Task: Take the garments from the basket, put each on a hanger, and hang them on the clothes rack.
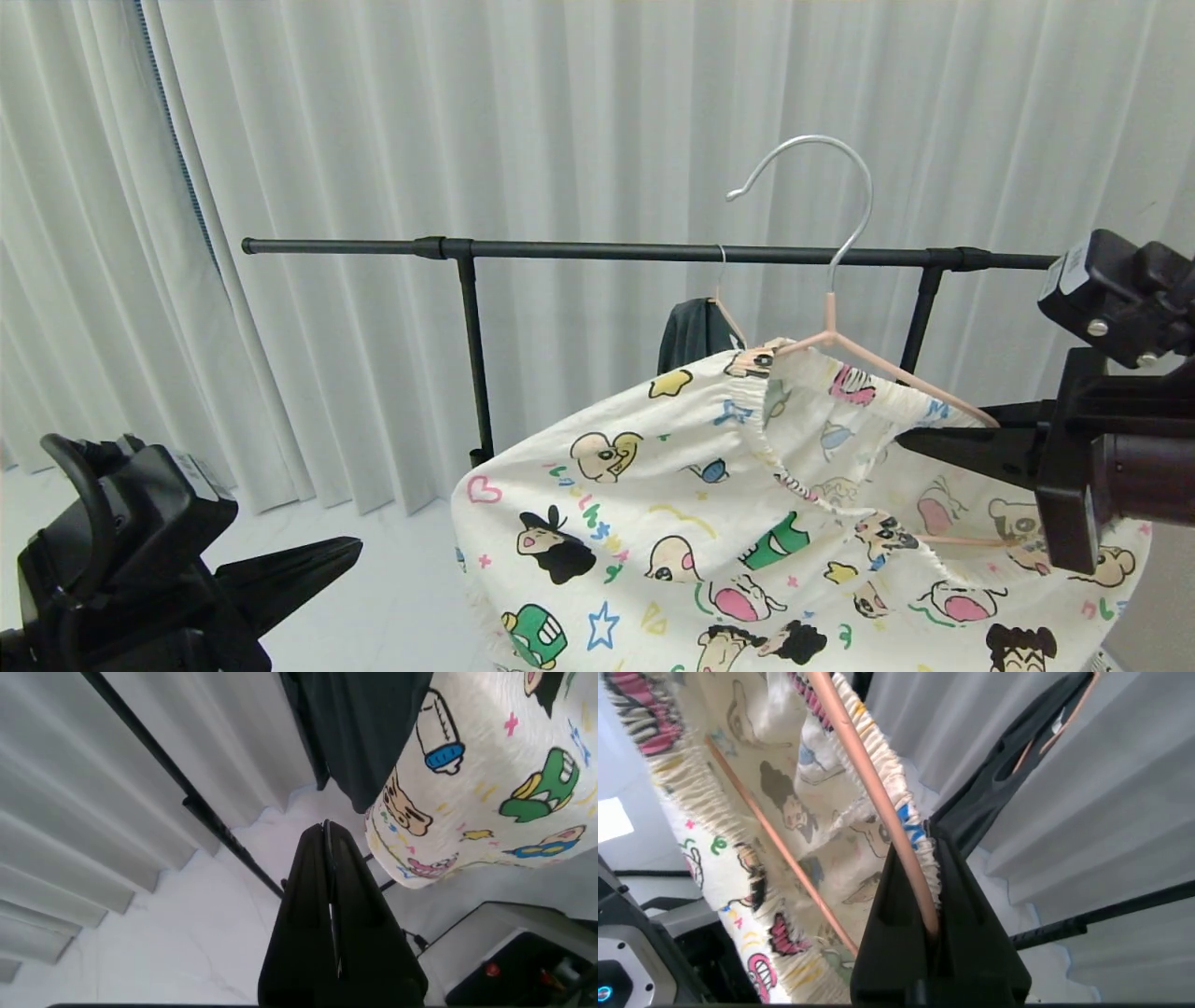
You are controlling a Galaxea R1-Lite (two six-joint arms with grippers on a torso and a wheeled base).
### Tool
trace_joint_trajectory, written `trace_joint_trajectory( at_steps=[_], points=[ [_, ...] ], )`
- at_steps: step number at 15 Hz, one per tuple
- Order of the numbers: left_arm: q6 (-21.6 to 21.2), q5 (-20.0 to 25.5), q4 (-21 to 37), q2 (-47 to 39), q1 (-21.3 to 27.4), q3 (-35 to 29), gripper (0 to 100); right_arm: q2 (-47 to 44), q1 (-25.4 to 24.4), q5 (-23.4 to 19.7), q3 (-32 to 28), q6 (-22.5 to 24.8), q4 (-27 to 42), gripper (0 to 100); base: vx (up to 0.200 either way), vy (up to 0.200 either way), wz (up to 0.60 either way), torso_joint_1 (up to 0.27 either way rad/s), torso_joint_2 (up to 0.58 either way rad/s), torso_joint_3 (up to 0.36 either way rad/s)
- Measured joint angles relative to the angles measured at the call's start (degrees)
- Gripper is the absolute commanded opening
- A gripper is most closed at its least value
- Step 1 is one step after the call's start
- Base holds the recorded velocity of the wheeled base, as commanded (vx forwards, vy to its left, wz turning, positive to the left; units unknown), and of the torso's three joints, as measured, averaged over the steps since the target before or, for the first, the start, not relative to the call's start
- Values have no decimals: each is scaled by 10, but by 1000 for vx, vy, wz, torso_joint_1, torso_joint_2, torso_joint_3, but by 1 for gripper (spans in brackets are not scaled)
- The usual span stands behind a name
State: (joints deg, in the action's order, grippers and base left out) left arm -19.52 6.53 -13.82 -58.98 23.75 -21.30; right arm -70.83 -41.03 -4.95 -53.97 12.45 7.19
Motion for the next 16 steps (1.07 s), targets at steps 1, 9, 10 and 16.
trace_joint_trajectory(
  at_steps=[1,9,10,16],
  points=[
    [-9,0,0,0,0,0,0,1,2,0,0,0,0,0,0,0,0,0,0,0],
    [-38,0,-1,-10,0,-44,0,19,103,102,0,0,86,0,0,0,0,0,0,0],
    [-38,0,-1,-14,-3,-52,0,26,131,118,0,1,105,0,0,0,0,0,0,0],
    [-39,-94,-9,-35,-21,-91,0,73,281,222,4,2,204,0,0,0,0,0,0,0]
  ],
)
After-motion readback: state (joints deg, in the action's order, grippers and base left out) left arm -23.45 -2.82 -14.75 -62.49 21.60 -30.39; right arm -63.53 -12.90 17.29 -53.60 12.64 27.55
